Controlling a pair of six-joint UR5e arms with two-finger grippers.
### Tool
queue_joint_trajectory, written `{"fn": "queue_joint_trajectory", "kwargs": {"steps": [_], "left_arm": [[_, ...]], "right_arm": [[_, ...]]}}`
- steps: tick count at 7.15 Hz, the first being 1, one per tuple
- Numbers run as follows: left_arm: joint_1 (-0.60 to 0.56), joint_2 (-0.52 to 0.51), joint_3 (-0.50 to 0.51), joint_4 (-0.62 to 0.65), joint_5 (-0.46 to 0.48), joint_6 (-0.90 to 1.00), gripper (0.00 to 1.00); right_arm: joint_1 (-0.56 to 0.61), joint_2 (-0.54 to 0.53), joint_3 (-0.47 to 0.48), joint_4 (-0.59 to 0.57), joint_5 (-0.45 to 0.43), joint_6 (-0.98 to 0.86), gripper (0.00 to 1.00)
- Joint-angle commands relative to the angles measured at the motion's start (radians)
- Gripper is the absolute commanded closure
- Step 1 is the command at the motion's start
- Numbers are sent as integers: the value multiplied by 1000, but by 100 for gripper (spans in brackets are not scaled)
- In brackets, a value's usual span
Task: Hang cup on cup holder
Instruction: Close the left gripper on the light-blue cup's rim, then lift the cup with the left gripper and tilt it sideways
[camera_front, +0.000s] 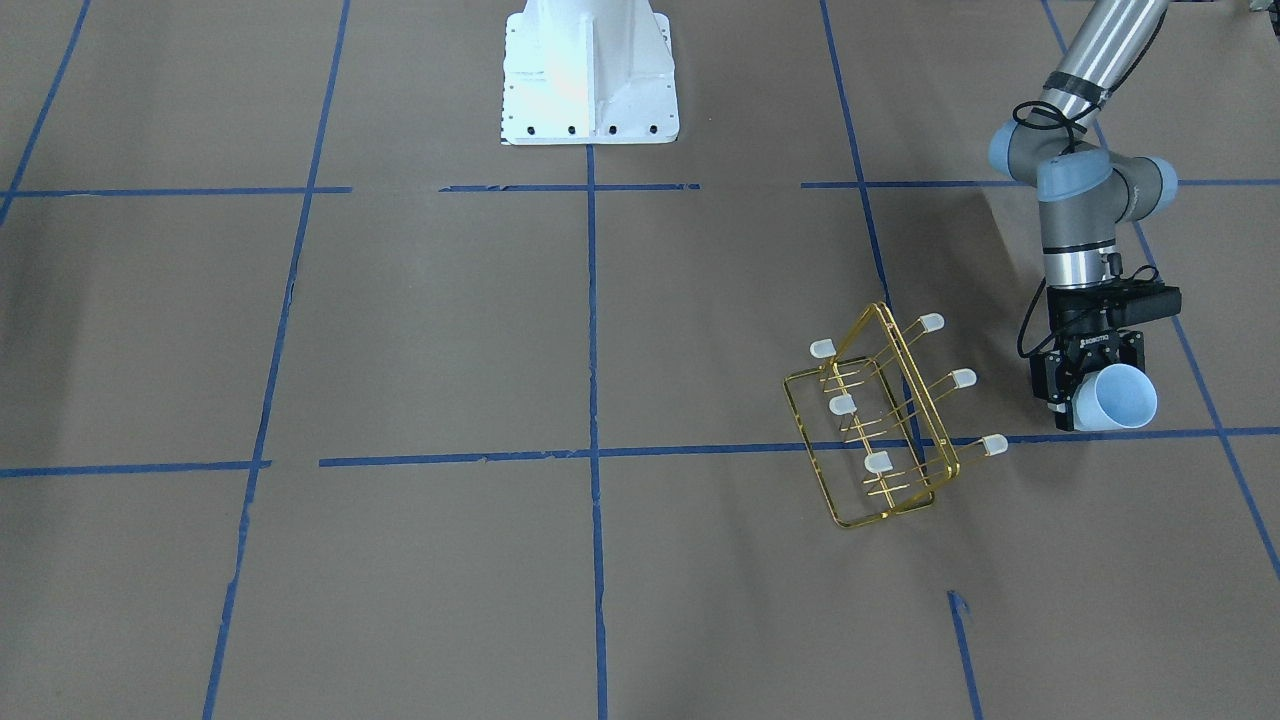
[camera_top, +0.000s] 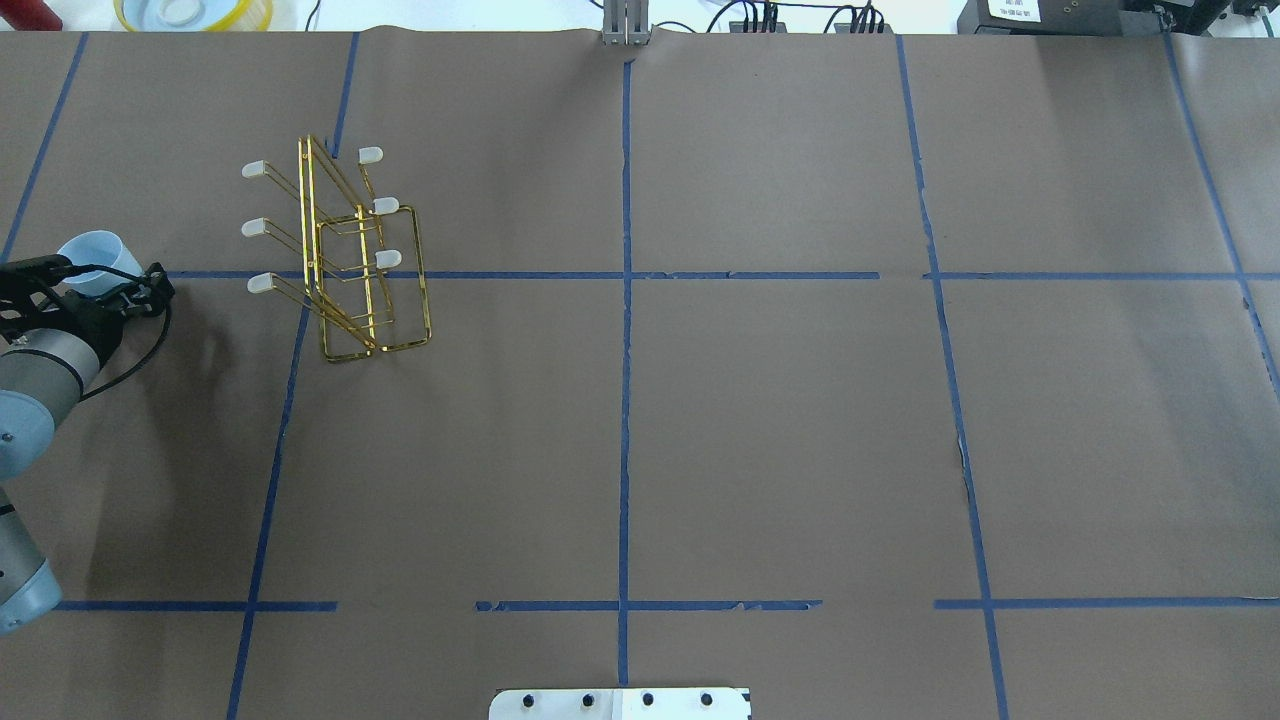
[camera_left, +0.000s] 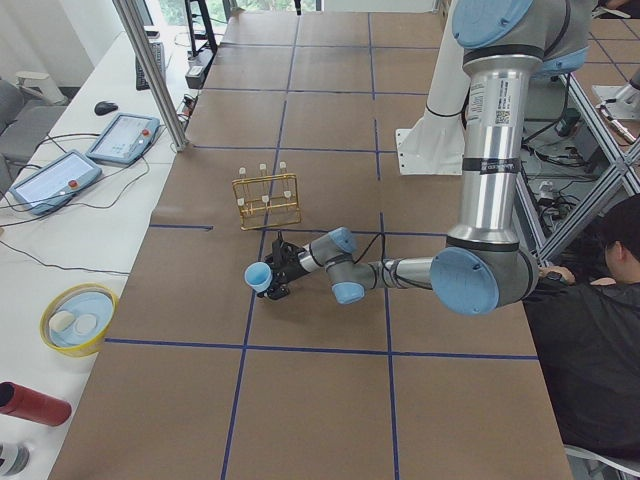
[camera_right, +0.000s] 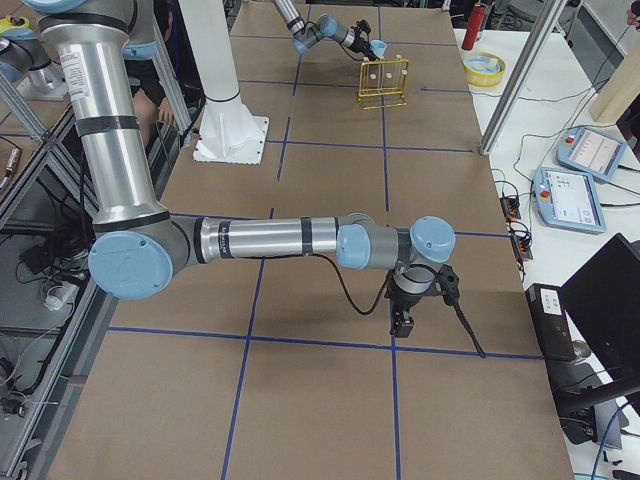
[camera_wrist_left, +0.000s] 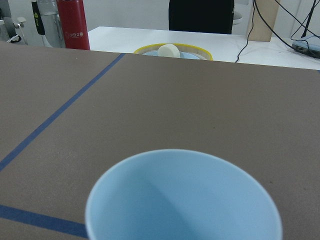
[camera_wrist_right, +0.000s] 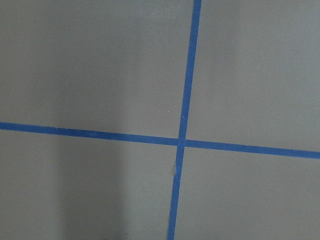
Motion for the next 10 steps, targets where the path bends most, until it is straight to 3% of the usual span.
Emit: {"fn": "queue_joint_trajectory", "kwargs": {"steps": [1, 4, 6, 8, 10], "left_arm": [[-1, 2, 0, -1, 2, 0, 22], [5, 2, 0, 0, -3, 0, 28], [5, 9, -30, 6, -3, 5, 50], [-5, 70, -151, 19, -3, 75, 63], [-24, 133, -300, 66, -1, 88, 62]], "right_arm": [[0, 0, 0, 0, 0, 0, 0], [0, 0, 0, 0, 0, 0, 0], [0, 0, 0, 0, 0, 2, 0], [0, 0, 0, 0, 0, 0, 0], [-1, 0, 0, 0, 0, 0, 0]]}}
